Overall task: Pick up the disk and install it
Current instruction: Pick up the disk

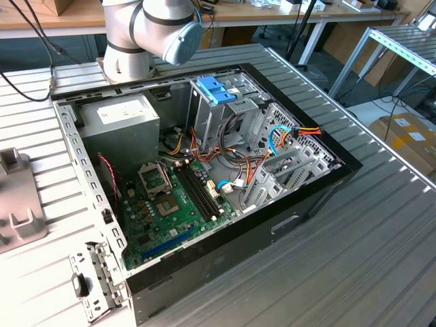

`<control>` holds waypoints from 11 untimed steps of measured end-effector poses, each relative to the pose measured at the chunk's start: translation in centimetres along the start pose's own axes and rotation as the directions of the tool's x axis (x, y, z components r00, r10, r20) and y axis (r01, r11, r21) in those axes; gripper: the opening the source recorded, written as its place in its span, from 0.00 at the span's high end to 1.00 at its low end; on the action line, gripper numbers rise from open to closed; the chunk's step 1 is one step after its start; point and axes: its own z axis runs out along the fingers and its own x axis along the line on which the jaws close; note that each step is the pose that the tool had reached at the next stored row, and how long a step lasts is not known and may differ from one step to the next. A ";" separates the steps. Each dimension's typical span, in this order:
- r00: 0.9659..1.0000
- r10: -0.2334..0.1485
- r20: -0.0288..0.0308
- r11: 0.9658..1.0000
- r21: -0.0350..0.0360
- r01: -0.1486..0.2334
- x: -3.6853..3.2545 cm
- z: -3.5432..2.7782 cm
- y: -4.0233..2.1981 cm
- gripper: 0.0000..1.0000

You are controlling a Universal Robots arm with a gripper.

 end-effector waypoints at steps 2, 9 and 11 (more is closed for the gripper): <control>0.998 0.061 0.003 0.998 0.003 -0.061 -0.32 0.11 0.32 0.89; 0.997 0.082 0.005 0.997 0.005 -0.083 -0.63 0.16 0.37 0.89; 0.997 0.083 0.005 0.997 0.005 -0.083 -0.64 0.16 0.36 0.89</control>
